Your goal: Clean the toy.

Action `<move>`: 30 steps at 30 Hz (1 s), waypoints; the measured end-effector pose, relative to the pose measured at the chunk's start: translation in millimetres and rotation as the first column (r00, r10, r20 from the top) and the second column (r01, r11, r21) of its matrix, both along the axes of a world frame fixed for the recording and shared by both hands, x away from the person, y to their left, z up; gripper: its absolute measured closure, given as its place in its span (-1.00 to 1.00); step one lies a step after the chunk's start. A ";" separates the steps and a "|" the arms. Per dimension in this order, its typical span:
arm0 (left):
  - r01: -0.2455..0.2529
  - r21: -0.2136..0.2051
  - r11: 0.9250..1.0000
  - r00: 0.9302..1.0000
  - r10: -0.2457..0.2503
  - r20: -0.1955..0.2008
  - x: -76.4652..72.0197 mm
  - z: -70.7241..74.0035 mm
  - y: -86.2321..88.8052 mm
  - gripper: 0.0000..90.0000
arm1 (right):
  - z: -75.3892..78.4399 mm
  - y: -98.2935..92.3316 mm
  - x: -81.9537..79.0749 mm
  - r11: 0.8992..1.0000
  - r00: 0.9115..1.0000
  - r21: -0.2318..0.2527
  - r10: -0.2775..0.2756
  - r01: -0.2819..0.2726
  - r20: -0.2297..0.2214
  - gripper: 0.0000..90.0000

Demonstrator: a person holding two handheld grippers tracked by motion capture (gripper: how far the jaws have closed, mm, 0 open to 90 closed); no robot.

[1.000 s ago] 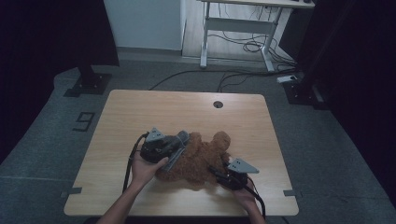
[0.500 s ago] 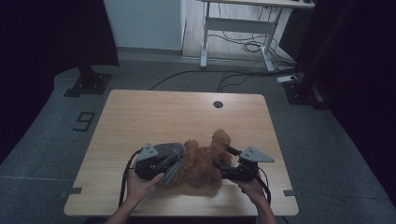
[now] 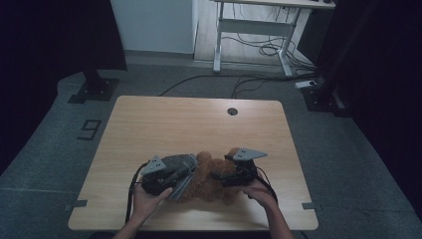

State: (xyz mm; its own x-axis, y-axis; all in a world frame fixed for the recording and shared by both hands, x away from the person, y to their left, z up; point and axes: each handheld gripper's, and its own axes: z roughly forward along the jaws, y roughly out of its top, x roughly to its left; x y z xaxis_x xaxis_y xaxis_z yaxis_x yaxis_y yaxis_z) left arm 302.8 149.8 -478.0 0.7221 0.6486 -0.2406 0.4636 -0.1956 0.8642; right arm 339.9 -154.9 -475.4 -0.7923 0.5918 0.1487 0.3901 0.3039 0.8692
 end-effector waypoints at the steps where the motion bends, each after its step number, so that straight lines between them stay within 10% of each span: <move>1: 0.003 0.001 1.000 1.000 -0.003 -0.001 0.0 0.2 -0.5 0.72 | -3.9 -1.1 -3.7 1.000 1.000 -0.004 0.004 -0.004 0.006 -0.75; 7: 0.012 0.001 1.000 1.000 -0.012 -0.001 -2.0 0.5 -2.5 0.71 | -14.5 -1.8 -21.2 0.994 0.998 -0.097 0.048 -0.045 0.030 -0.77; 11: 0.007 0.011 1.000 1.000 -0.007 0.001 -0.5 1.4 -4.4 0.71 | -20.2 5.9 -26.5 0.983 0.997 -0.180 0.042 -0.030 0.065 -0.39; 30: -0.069 -0.005 0.998 0.998 0.069 -0.015 46.6 13.7 -8.6 0.70 | -4.2 -1.1 -4.1 0.995 0.977 -0.003 -0.096 0.098 0.191 0.62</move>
